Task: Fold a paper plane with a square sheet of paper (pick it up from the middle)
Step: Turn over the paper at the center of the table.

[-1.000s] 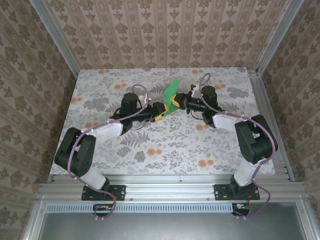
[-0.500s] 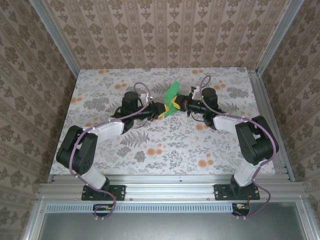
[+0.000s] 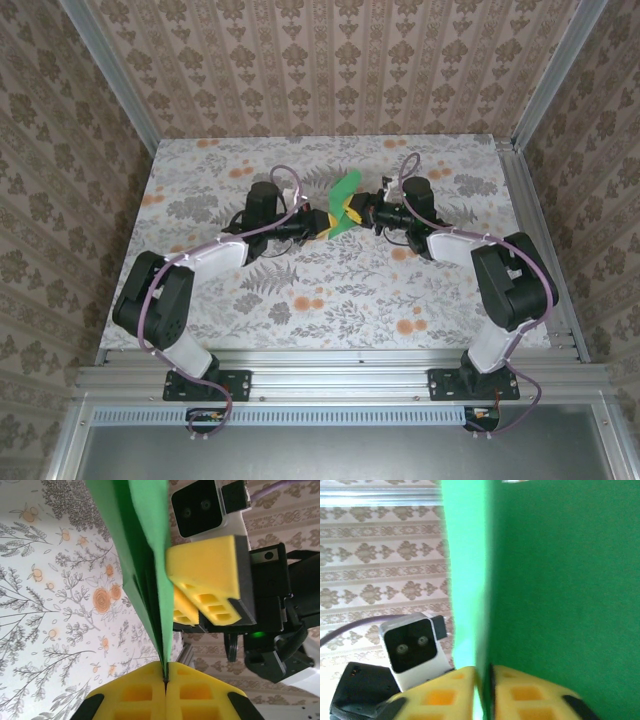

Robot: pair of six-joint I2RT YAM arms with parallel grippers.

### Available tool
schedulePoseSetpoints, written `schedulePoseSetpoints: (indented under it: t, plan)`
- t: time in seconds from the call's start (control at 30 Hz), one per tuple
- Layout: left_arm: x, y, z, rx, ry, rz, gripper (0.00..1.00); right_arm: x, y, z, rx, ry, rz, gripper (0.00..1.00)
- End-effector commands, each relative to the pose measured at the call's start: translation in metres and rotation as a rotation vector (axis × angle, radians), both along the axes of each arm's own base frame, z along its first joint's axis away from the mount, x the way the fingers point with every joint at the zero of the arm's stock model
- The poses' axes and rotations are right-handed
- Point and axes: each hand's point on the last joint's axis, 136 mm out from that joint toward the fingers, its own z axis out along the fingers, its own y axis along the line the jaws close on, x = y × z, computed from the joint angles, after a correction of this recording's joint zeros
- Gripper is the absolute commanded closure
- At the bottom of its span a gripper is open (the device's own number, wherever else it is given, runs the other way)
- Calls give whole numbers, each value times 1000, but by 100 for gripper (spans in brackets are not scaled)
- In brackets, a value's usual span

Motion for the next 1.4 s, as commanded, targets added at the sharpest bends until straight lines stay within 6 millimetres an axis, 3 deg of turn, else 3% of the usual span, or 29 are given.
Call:
schedulePoseSetpoints:
  t: [0.0,0.07,0.13,0.23,0.3,0.4,0.5,0.6,0.7,0.9,1.1,1.2,1.37]
  plan:
    - [-2,11,13,68,-80,-28,98,-3,-16,5,-97,-45,-8,71]
    - [-4,23,8,168,-98,-35,99,-5,-30,2,-156,-45,-25,64]
    - [-7,46,-5,376,-130,-36,98,-7,-45,1,-205,-49,-39,58]
    - [-7,89,-15,675,-172,-15,99,-12,-61,-2,-285,-48,-43,53]
    - [-3,134,-20,972,-210,21,99,-15,-70,-5,-350,-46,-42,51]
    - [3,185,-8,1346,-268,59,99,-17,-79,-5,-438,-62,-37,48]
    - [10,204,17,1525,-358,119,99,-19,-85,-8,-478,-56,-35,46]
    - [12,211,31,1753,-428,113,97,-20,-90,-11,-497,-47,-39,45]
    - [14,198,23,1902,-477,55,96,-20,-94,-11,-508,-42,-42,44]
    - [11,150,-22,2020,-541,-117,95,-24,-102,-7,-524,-38,-39,41]
    - [-7,86,-79,1894,-555,-261,92,-29,-114,-8,-534,-24,-54,41]
    - [-19,63,-108,1849,-519,-333,90,-30,-118,-10,-541,-13,-53,41]
    - [-38,29,-135,1739,-508,-416,81,-32,-124,-14,-558,-3,-51,40]
